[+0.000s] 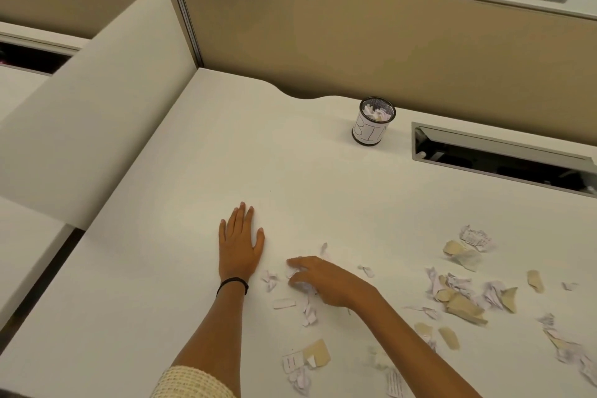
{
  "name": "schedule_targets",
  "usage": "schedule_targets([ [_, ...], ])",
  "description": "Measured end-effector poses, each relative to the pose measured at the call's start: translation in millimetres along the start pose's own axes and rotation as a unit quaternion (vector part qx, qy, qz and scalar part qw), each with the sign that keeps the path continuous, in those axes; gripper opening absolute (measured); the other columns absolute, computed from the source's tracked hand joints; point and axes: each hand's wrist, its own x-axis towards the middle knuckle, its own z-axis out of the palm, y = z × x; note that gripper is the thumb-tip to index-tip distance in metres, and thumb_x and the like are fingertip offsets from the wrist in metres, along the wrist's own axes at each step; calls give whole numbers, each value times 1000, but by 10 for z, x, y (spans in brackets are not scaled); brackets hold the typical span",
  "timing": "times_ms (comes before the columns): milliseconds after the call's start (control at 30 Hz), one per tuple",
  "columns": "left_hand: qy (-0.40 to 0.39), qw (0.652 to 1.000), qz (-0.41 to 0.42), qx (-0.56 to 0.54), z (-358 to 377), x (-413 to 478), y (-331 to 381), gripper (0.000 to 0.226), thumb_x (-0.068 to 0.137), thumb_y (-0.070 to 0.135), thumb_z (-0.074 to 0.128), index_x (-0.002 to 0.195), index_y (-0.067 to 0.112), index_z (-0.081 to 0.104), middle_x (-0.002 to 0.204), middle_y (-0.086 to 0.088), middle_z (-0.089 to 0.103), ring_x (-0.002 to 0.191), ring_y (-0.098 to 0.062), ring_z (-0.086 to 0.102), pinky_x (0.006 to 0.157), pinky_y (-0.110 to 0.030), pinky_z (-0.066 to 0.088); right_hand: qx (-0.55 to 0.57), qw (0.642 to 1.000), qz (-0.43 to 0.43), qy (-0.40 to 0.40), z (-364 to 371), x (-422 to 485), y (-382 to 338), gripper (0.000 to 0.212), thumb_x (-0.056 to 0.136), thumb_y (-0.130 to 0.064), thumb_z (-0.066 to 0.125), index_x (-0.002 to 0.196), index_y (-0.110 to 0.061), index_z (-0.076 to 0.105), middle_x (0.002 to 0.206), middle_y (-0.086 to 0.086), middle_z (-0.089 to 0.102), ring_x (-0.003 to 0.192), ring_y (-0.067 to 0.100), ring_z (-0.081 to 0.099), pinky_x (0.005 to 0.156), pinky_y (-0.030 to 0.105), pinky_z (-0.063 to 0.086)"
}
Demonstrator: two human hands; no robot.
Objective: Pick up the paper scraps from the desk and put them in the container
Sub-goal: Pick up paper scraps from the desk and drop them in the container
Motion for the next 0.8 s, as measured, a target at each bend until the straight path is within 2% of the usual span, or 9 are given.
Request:
schedule_targets([
  [67, 2, 1000, 0, 1, -1, 0, 2, 61, 91, 38, 26, 148, 17, 23, 157, -1, 17, 145, -16, 12, 120, -39, 3, -7, 1000, 9, 20, -17, -37, 55, 42, 87, 10, 46, 122, -12, 56, 154, 1, 27, 136, 19, 32, 98, 38, 45],
  [167, 5, 1000, 4, 1, -6, -1, 7, 62, 91, 42, 21, 148, 16, 24, 157, -1, 18, 145, -17, 13, 120, -38, 3, -4, 998, 13, 60, -46, -89, 158, 20, 91, -4, 49, 106, -8, 62, 140, 3, 44, 116, 21, 50, 84, 36, 50],
  [267, 9, 1000, 7, 0, -9, -4, 9, 69, 87, 47, 12, 148, 16, 25, 157, -1, 18, 145, -16, 13, 120, -37, 2, 10, 994, 29, 104, -71, -123, 290, 16, 89, -4, 53, 98, -8, 65, 128, 2, 51, 108, 18, 52, 81, 31, 48],
  [400, 8, 1000, 4, -6, -12, 5, 13, 69, 87, 46, 13, 147, 17, 25, 157, 0, 19, 145, -16, 14, 120, -38, 3, 46, 985, 72, 152, -149, -147, 481, 11, 89, -9, 56, 89, -8, 67, 112, 2, 58, 85, 10, 54, 70, 18, 38],
  [500, 7, 1000, 2, -5, -8, 5, 9, 69, 87, 47, 13, 147, 17, 25, 157, 0, 19, 145, -15, 14, 120, -37, 2, 94, 970, 122, 190, -289, -152, 664, 11, 85, -1, 59, 89, -3, 69, 105, 9, 60, 84, 21, 62, 71, 18, 43],
  [600, 10, 1000, 1, -4, -5, 5, 8, 68, 87, 46, 13, 147, 17, 26, 157, 0, 19, 145, -15, 14, 120, -37, 3, 180, 931, 178, 262, -503, -160, 850, 14, 78, 11, 60, 85, 4, 70, 98, 18, 64, 87, 28, 64, 74, 22, 47],
  [667, 9, 1000, -1, -5, -4, 8, 12, 68, 87, 46, 14, 147, 17, 27, 157, 0, 20, 145, -15, 15, 120, -38, 4, 219, 900, 196, 323, -690, -177, 954, 13, 77, 11, 64, 84, 4, 72, 93, 18, 66, 83, 22, 63, 71, 16, 46],
  [733, 10, 1000, -1, -6, -8, 11, 20, 68, 87, 46, 14, 147, 17, 27, 157, 0, 20, 145, -15, 15, 120, -38, 5, 242, 872, 196, 377, -916, -189, 1059, 9, 76, 7, 68, 82, 3, 73, 88, 16, 68, 75, 5, 62, 64, 5, 44],
  [800, 9, 1000, -2, -4, -8, 12, 23, 68, 87, 47, 13, 147, 17, 27, 157, 0, 19, 145, -15, 14, 120, -38, 4, 262, 848, 197, 416, -1173, -175, 1174, 8, 76, 5, 70, 83, 3, 73, 86, 13, 69, 67, -10, 61, 63, 1, 43],
])
